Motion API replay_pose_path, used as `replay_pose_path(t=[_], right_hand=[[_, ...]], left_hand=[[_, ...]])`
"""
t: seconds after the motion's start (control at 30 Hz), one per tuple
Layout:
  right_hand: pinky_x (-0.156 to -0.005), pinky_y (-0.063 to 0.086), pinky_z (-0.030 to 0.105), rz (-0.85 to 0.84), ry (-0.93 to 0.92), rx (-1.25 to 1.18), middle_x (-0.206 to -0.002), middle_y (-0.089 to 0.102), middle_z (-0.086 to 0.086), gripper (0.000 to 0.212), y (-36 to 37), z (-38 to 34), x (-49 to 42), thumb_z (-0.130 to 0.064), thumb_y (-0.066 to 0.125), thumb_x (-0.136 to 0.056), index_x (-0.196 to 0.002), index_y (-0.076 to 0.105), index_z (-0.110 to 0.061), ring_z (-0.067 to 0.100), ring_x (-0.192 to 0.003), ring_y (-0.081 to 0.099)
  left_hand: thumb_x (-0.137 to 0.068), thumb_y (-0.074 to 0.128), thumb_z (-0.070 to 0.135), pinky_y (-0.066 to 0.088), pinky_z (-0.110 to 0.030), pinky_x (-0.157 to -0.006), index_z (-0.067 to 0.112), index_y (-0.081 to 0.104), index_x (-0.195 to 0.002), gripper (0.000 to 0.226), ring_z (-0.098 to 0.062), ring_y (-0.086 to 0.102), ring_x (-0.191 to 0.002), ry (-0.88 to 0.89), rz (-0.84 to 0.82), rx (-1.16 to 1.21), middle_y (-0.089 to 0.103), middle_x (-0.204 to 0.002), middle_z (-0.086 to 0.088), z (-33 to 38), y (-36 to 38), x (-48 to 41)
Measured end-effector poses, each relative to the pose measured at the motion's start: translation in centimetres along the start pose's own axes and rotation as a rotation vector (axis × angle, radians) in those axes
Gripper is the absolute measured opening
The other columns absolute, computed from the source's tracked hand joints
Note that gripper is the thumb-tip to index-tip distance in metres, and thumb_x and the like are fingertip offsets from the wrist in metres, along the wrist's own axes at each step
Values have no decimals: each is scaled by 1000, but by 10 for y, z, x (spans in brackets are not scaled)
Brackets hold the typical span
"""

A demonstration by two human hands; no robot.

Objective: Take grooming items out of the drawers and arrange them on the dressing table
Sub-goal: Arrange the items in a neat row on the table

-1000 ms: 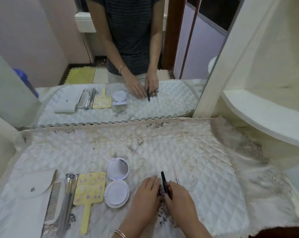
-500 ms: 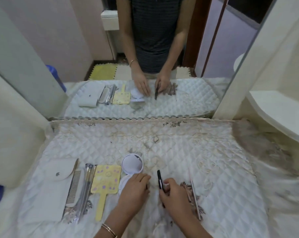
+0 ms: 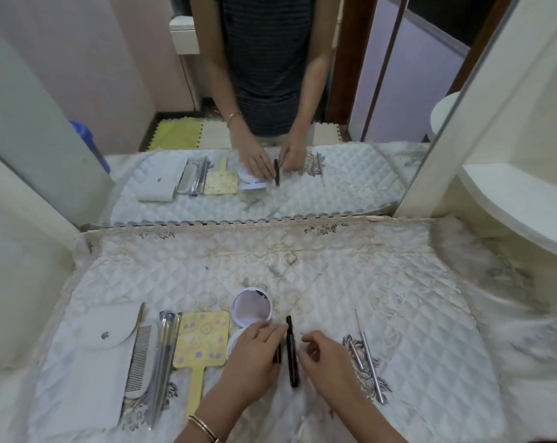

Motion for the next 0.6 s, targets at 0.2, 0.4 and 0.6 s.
replay_pose_path(t=[0.2, 0.4, 0.6], right_hand=[[-74, 50, 28, 268, 184, -31, -88, 61, 4, 4, -66, 49, 17, -17, 60, -85, -89, 60, -19, 13, -77, 57], [-74, 44, 22, 181, 307, -14, -86, 63, 2, 23, -78, 85, 23, -25, 62, -84, -104, 62, -15, 17, -82, 60], [-69, 46, 28, 113, 271, 82, -69, 55, -5, 5, -73, 82, 15, -22, 56, -86, -81, 57, -22, 15, -70, 54]], left_hand=[[-68, 41, 36, 53, -22, -81, 21, 65, -104, 46, -13, 53, -103, 108, 96, 97, 68, -103, 7, 48, -2, -15], [-69, 44, 38, 47, -12, -80, 26, 62, -105, 41, -8, 53, -98, 94, 30, 172, 64, -102, 10, 110, 28, -47], [-66, 41, 40, 46, -9, -71, 32, 64, -91, 35, -4, 60, -85, 33, -9, 223, 62, -88, 17, 115, 39, -53]])
Point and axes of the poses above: each hand's wrist, its own x-axis away from the middle knuckle, its own y-axis out of the palm, z = x × y, the point moved 8 cm from there along -x, towards the middle knuckle
